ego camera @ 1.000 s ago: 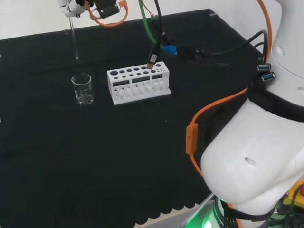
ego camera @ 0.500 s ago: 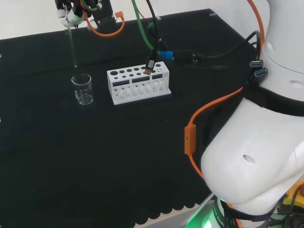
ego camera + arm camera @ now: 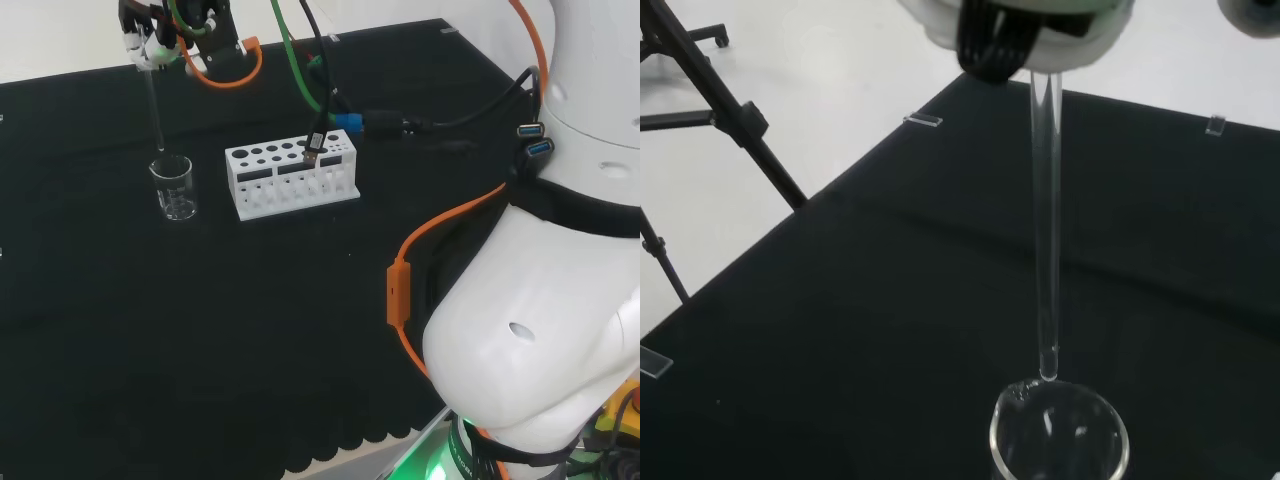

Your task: Stir in the beaker to the left of the white test tube rack with the glass rod.

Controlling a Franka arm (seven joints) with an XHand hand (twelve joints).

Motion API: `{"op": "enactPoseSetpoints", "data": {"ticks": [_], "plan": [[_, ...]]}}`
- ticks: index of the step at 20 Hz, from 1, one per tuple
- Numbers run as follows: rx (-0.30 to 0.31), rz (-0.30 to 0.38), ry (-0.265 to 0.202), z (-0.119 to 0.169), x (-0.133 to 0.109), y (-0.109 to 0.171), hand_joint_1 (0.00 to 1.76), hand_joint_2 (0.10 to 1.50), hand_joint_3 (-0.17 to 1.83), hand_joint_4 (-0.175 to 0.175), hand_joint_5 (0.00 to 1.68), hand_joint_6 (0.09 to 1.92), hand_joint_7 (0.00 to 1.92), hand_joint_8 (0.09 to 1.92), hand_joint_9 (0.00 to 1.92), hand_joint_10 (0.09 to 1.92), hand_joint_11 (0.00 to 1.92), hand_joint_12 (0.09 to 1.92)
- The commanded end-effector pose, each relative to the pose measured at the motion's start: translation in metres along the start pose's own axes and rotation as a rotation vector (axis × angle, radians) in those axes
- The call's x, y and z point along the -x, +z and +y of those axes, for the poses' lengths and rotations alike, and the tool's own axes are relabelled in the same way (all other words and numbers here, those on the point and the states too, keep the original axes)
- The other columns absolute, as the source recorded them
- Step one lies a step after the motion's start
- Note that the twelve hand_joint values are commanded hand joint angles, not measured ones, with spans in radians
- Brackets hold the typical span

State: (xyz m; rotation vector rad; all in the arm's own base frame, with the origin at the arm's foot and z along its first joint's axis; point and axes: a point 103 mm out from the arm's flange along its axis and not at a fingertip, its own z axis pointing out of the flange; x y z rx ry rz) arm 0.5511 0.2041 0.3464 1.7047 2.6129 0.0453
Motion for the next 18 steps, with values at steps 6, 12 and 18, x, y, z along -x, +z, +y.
{"op": "enactPoseSetpoints", "data": {"ticks": [6,12,18], "plan": [[0.0,0.012,0.019,-0.005,0.013,0.028,1.31,0.78,0.5,-0.175,1.07,0.73,1.32,0.77,1.87,0.14,1.63,0.54],[-0.015,0.006,0.018,-0.015,0.016,0.047,1.31,0.78,0.5,-0.175,1.07,0.73,1.32,0.77,1.87,0.14,1.63,0.54],[-0.026,0.003,0.018,-0.021,0.013,0.064,1.31,0.77,0.5,-0.175,1.07,0.73,1.32,0.77,1.87,0.14,1.63,0.54]]}}
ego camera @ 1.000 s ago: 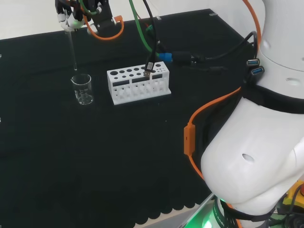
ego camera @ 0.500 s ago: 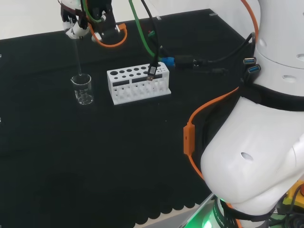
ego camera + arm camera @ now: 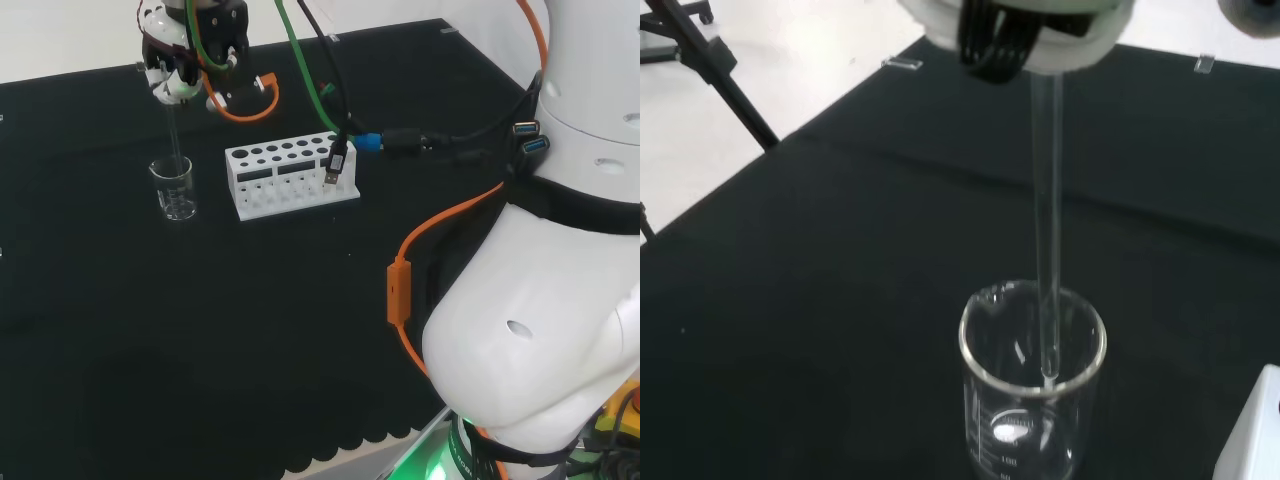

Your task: Stir in the beaker to the left of the white test tube rack with the glass rod.

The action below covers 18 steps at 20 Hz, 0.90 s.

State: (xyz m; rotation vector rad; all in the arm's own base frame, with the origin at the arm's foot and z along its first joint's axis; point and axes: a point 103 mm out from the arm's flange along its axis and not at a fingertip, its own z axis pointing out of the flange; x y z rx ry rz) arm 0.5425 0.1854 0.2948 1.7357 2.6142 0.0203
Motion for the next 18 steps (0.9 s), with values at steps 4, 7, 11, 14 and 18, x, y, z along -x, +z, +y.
{"op": "enactPoseSetpoints", "data": {"ticks": [4,7,11,14,18], "plan": [[-0.012,-0.01,-0.005,-0.003,-0.005,0.023,1.31,0.77,0.5,-0.175,1.07,0.73,1.32,0.77,1.87,0.14,1.63,0.54],[-0.028,-0.013,-0.016,-0.003,-0.008,0.025,1.31,0.77,0.5,-0.175,1.07,0.73,1.32,0.77,1.87,0.14,1.63,0.54],[-0.037,-0.006,-0.024,0.012,-0.019,0.035,1.31,0.77,0.51,-0.175,1.07,0.73,1.32,0.77,1.87,0.14,1.63,0.54],[-0.055,-0.007,-0.031,0.021,-0.023,0.039,1.31,0.77,0.51,-0.175,1.07,0.73,1.32,0.76,1.87,0.14,1.63,0.54],[-0.068,0.001,-0.037,0.031,-0.023,0.041,1.31,0.77,0.51,-0.175,1.07,0.73,1.32,0.76,1.87,0.14,1.63,0.54]]}}
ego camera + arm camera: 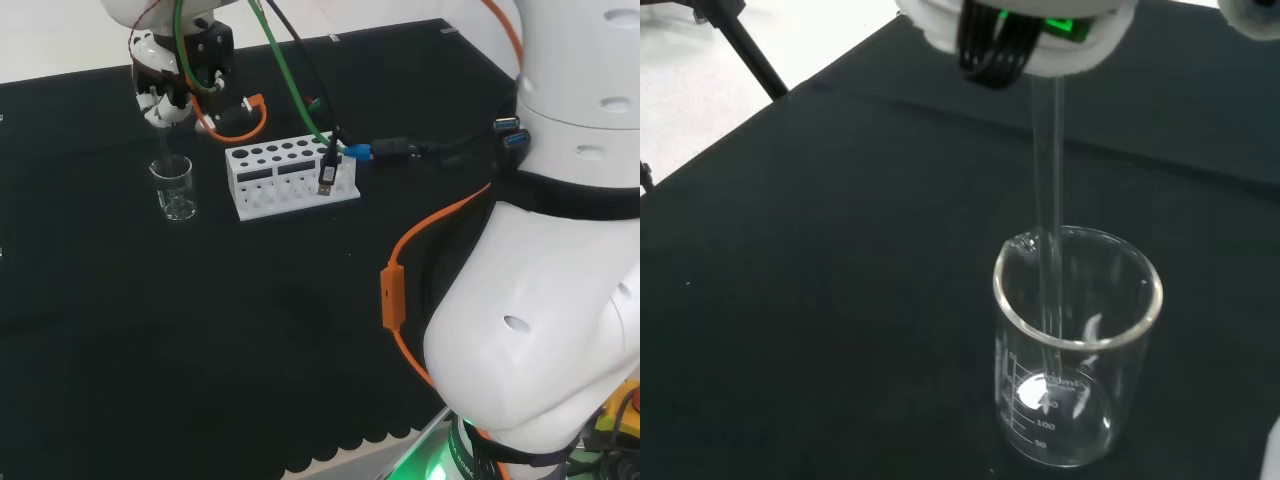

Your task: Stir in the beaker to the left of the white test tube rack with the glass rod.

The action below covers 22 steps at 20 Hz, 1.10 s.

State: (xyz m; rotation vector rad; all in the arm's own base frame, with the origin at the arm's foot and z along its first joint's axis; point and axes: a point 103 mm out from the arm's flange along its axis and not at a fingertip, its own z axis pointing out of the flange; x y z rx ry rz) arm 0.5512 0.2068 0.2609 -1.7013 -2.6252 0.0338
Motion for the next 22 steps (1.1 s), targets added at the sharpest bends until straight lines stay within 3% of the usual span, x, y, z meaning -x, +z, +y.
{"op": "enactPoseSetpoints", "data": {"ticks": [1,11,18,22], "plan": [[-0.032,0.006,-0.017,0.017,-0.006,0.006,1.31,0.77,0.51,-0.175,1.07,0.73,1.32,0.76,1.87,0.14,1.63,0.54],[-0.033,0.023,-0.013,0.026,0.011,0.006,1.31,0.77,0.51,-0.175,1.07,0.74,1.32,0.77,1.86,0.14,1.63,0.54],[-0.028,0.025,0.013,0.015,0.042,0.008,1.31,0.77,0.51,-0.175,1.07,0.74,1.32,0.77,1.86,0.14,1.63,0.54],[-0.039,0.023,0.024,0.005,0.048,0.008,1.31,0.77,0.51,-0.175,1.07,0.74,1.32,0.77,1.86,0.14,1.63,0.55]]}}
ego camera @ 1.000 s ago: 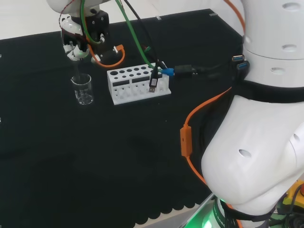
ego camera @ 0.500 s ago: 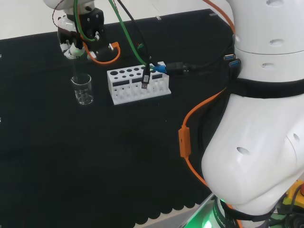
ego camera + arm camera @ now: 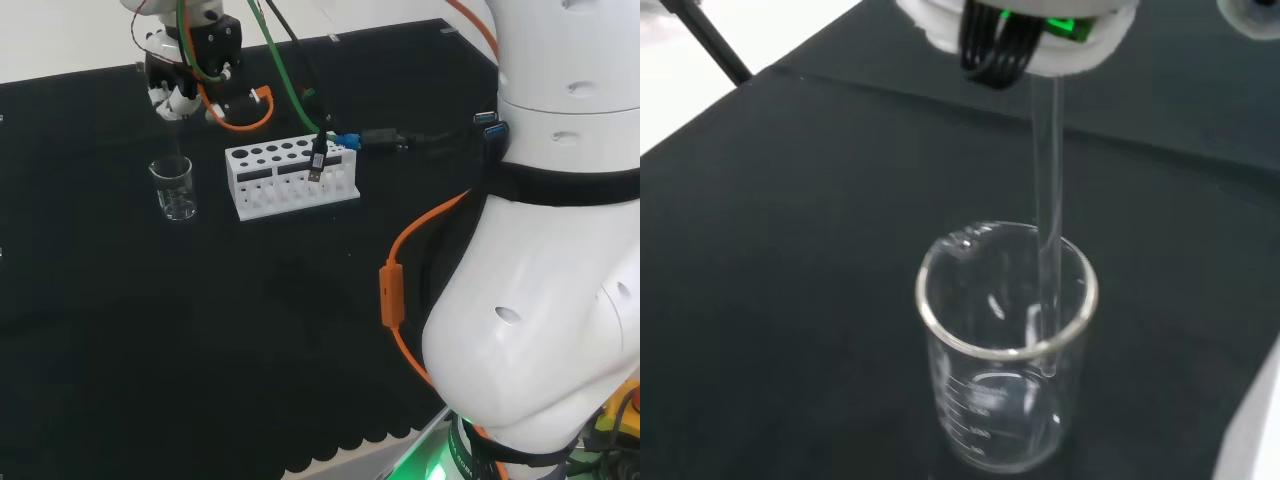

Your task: Stir in the beaker to the left of the white test tube rack with the glass rod.

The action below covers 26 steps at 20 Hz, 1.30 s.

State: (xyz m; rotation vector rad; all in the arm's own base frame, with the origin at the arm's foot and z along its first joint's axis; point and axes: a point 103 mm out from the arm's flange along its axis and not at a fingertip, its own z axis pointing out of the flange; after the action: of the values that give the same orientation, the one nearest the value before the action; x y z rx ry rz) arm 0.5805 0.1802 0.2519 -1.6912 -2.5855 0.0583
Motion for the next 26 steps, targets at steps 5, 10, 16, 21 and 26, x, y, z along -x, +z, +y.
{"op": "enactPoseSetpoints", "data": {"ticks": [5,10,16,21,26], "plan": [[-0.015,-0.016,0.007,-0.019,-0.002,0.0,1.31,0.77,0.51,-0.175,1.06,0.74,1.32,0.77,1.86,0.14,1.63,0.55],[-0.011,-0.017,-0.011,-0.018,-0.025,-0.006,1.31,0.77,0.51,-0.175,1.06,0.74,1.32,0.77,1.86,0.14,1.63,0.55],[-0.013,-0.011,-0.024,-0.005,-0.048,-0.009,1.31,0.77,0.51,-0.175,1.06,0.74,1.32,0.77,1.86,0.14,1.63,0.55],[-0.017,-0.001,-0.034,0.01,-0.047,-0.003,1.31,0.77,0.51,-0.175,1.06,0.75,1.32,0.77,1.86,0.14,1.63,0.55],[-0.012,0.001,-0.043,0.024,-0.037,-0.002,1.31,0.77,0.51,-0.175,1.06,0.75,1.32,0.77,1.86,0.14,1.63,0.55]]}}
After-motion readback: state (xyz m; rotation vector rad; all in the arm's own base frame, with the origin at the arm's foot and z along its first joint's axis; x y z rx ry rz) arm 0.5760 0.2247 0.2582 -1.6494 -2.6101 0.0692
